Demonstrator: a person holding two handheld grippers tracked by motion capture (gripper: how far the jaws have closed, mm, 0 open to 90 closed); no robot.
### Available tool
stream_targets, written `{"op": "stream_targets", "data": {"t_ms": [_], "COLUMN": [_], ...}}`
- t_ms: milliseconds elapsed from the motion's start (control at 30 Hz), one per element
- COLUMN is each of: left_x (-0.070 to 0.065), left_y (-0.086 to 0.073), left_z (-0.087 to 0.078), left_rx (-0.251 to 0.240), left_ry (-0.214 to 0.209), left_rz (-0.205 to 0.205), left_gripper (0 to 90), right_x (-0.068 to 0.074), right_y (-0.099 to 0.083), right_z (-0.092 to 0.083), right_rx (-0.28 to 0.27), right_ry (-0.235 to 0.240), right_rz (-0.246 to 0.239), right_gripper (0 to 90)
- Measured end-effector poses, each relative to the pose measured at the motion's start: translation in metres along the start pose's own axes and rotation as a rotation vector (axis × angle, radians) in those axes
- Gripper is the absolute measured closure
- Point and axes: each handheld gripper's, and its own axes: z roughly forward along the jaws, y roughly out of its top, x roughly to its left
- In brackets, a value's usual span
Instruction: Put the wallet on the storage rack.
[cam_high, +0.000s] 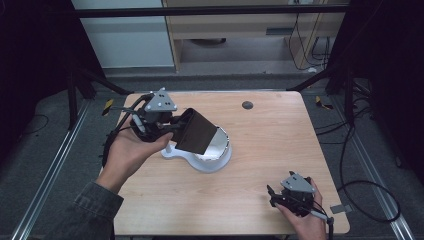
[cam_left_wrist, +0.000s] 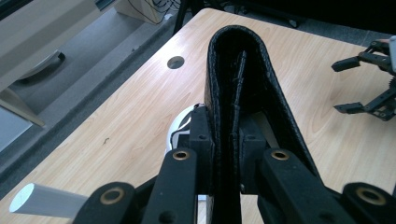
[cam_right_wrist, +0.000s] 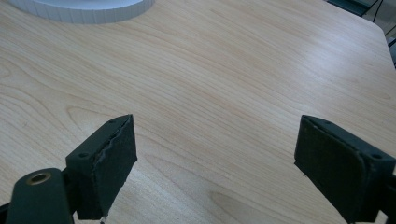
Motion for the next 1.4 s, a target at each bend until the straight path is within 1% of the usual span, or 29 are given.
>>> {"op": "stream_targets", "data": {"t_ms": [200,367,567,700,800,867,933,1067,1133,1200,1300,1400], "left_x": [0.005,0.002,-0.001,-0.003,-0.002,-0.002,-0.002,-0.001,-0.002,-0.001,0.002,0.001], "left_y": [-0.002,-0.003,-0.005,-0.008,-0.010,-0.009,-0.009,-0.008,-0.009,-0.010,-0.012,-0.013], "left_z": [0.012,0.028,0.048,0.059,0.064,0.064,0.067,0.071,0.074,0.076,0.080,0.085], "left_rx": [0.013,0.038,0.056,0.071,0.056,0.057,0.058,0.063,0.073,0.073,0.071,0.085], "left_ry": [-0.003,-0.009,-0.028,-0.027,-0.028,-0.023,-0.015,-0.023,-0.013,-0.010,-0.018,-0.023], "left_rz": [-0.008,0.006,0.007,0.007,-0.012,-0.012,-0.010,-0.015,-0.009,-0.012,-0.024,-0.027], "left_gripper": [80.3,80.2,80.2,80.2,80.2,80.2,80.2,80.2,80.2,80.2,80.2,80.2], "right_x": [0.001,0.000,-0.001,-0.001,-0.002,-0.002,-0.002,-0.002,-0.002,-0.002,-0.002,-0.003], "right_y": [0.000,0.000,0.000,0.000,0.000,-0.001,-0.001,-0.001,-0.001,-0.001,-0.001,-0.001], "right_z": [0.000,0.000,0.000,0.000,-0.001,-0.001,-0.001,-0.001,-0.001,-0.001,-0.001,-0.001], "right_rx": [0.001,0.003,0.004,0.002,0.002,0.002,0.002,0.001,-0.001,-0.001,0.001,0.001], "right_ry": [0.001,0.000,0.004,0.006,0.003,0.002,0.003,0.004,0.006,0.006,0.007,0.009], "right_rz": [-0.003,-0.002,0.001,0.004,0.002,0.002,0.002,0.003,0.003,0.002,0.001,0.000], "right_gripper": [12.9,12.9,12.8,12.8,12.8,12.8,12.8,12.7,12.7,12.8,12.7,12.7]}}
